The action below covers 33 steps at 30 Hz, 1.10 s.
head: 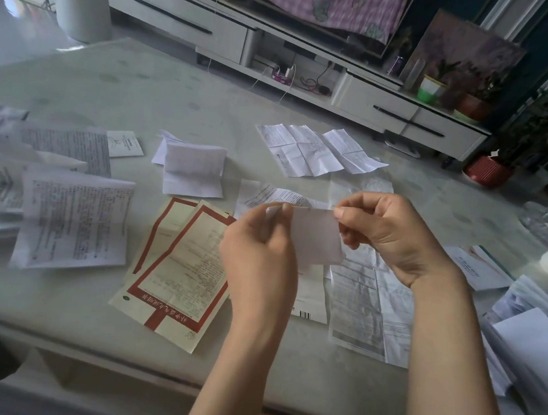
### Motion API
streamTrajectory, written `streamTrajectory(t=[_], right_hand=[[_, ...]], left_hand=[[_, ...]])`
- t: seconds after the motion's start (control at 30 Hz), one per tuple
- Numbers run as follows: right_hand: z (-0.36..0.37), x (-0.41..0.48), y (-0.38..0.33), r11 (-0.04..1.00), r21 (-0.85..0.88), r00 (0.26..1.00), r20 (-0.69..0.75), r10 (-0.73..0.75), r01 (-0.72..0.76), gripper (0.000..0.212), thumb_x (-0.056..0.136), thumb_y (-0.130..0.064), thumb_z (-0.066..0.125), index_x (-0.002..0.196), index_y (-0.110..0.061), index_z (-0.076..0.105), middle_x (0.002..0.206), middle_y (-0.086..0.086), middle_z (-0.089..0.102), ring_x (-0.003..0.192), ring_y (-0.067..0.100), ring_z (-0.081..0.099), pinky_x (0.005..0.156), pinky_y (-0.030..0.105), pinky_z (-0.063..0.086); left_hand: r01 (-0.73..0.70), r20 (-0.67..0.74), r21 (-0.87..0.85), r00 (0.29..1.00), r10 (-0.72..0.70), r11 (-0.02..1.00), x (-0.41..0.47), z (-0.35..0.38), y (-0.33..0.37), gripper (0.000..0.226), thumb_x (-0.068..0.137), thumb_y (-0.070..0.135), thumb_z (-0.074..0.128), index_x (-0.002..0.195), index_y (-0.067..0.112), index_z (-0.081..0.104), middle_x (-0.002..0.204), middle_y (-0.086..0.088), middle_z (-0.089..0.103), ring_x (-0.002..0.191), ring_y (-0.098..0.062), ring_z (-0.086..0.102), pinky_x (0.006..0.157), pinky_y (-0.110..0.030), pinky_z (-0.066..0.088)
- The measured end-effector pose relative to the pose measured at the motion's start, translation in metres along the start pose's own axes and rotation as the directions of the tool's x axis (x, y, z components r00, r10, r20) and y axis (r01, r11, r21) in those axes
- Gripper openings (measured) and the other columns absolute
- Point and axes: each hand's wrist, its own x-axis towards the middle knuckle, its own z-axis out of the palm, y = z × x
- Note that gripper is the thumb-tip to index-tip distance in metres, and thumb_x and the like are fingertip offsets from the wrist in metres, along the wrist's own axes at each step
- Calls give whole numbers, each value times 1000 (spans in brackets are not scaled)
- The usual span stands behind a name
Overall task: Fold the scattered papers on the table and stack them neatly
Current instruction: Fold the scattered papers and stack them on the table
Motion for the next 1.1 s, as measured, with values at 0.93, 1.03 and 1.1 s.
streamTrajectory(t=[0.93, 1.03, 1.1], right_hand=[[114, 76, -6, 898, 293, 945, 82, 317, -327, 15, 92, 2, 48, 85, -4, 59, 68, 7, 52, 47, 7, 49, 42, 14, 41], [124, 86, -6, 955, 34, 956, -9, 293, -293, 10, 93, -18, 56, 96, -8, 56, 75, 4, 55, 55, 11, 54, 53, 19, 48], [115, 81, -3, 948, -248, 976, -141, 167, -198, 30, 90, -28, 59, 115, -14, 52, 82, -3, 55, 61, 10, 56, 61, 23, 47]], left_hand=[[94, -510, -335, 819, -264, 938, 25, -34, 5, 19, 93, 12, 50, 79, 17, 63, 71, -2, 67, 63, -13, 61, 56, -21, 47], [117, -525, -327, 802, -283, 938, 29, -38, 3, 23, 92, 7, 45, 85, 22, 60, 75, 3, 66, 62, -9, 60, 60, -24, 46], [131, -525, -337, 796, -302, 932, 30, -39, 4, 27, 91, 3, 42, 87, 24, 58, 78, 4, 65, 64, -9, 60, 62, -25, 46]])
